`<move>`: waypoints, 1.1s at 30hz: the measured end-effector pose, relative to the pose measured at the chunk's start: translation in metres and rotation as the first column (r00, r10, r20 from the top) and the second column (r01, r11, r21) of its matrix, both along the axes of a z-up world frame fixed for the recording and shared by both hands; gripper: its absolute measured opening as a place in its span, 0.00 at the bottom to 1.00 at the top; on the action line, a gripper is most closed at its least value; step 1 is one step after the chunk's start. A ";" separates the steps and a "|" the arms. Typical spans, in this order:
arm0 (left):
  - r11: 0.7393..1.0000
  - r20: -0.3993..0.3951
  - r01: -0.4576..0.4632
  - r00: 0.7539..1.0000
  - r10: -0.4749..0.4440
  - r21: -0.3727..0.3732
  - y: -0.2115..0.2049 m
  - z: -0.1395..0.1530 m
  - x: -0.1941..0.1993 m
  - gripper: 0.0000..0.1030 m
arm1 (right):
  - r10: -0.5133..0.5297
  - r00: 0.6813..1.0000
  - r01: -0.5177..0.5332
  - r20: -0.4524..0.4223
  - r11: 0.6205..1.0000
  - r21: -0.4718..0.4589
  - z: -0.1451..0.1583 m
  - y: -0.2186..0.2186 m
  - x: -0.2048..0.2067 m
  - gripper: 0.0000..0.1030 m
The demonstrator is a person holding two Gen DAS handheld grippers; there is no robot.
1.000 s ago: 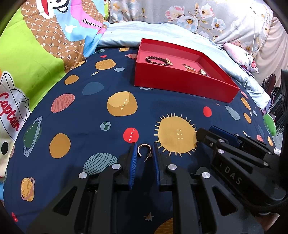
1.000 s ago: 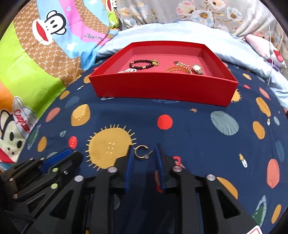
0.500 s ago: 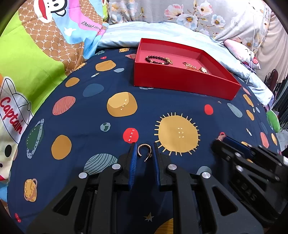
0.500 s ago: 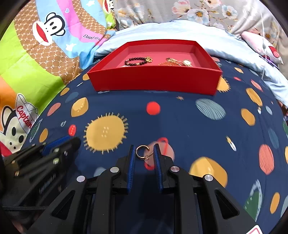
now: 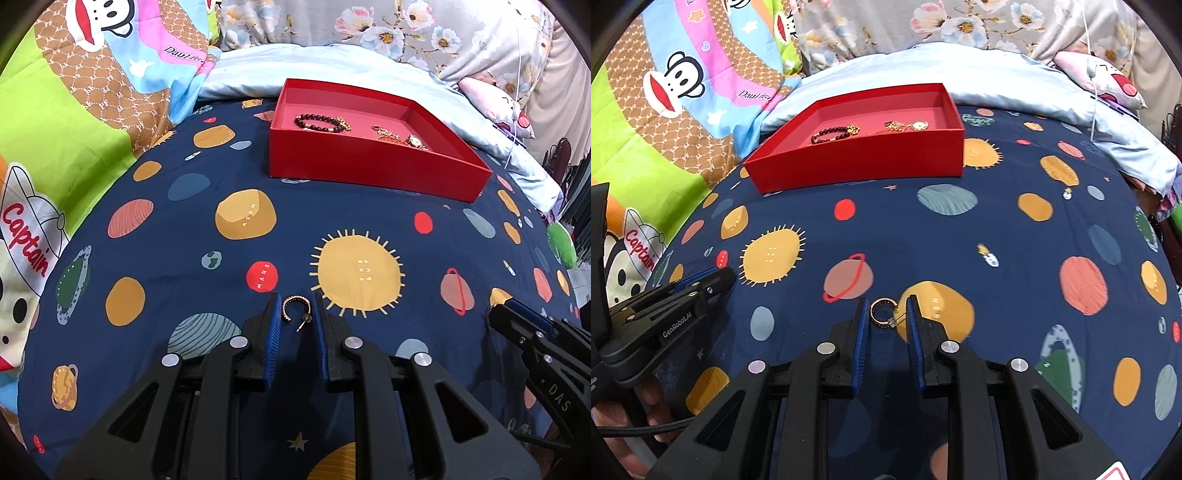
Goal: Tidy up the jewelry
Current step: 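Lift and carry both hoop earrings to the red tray with both tools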
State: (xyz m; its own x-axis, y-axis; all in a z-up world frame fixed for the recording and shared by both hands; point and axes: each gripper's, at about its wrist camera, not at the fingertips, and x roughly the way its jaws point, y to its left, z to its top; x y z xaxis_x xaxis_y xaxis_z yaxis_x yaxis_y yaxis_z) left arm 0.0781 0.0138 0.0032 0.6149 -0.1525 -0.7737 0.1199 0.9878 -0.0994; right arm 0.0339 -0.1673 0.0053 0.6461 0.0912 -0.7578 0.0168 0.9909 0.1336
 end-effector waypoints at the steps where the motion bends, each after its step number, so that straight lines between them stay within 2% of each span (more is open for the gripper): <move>1: 1.000 0.000 -0.001 1.000 0.001 0.001 0.000 0.000 0.000 0.16 | -0.002 1.000 0.002 0.001 1.000 -0.003 0.000 -0.002 -0.001 0.19; 11: 1.000 0.010 -0.008 1.000 0.008 0.023 -0.003 -0.002 0.001 0.16 | -0.029 1.000 0.029 -0.007 1.000 -0.003 -0.008 -0.020 -0.008 0.19; 18: 1.000 0.006 0.000 1.000 0.000 0.005 -0.002 0.001 0.001 0.16 | -0.027 1.000 0.027 -0.002 1.000 0.013 -0.005 -0.020 -0.008 0.19; 24: 1.000 0.038 0.027 0.999 -0.026 -0.012 -0.006 0.024 0.006 0.16 | -0.011 0.999 0.010 0.047 1.000 0.019 0.017 -0.021 -0.001 0.19; 33: 0.999 0.153 0.049 0.987 -0.046 -0.019 -0.018 0.080 0.042 0.16 | 0.009 0.989 -0.013 0.147 1.000 0.023 0.060 -0.028 0.036 0.19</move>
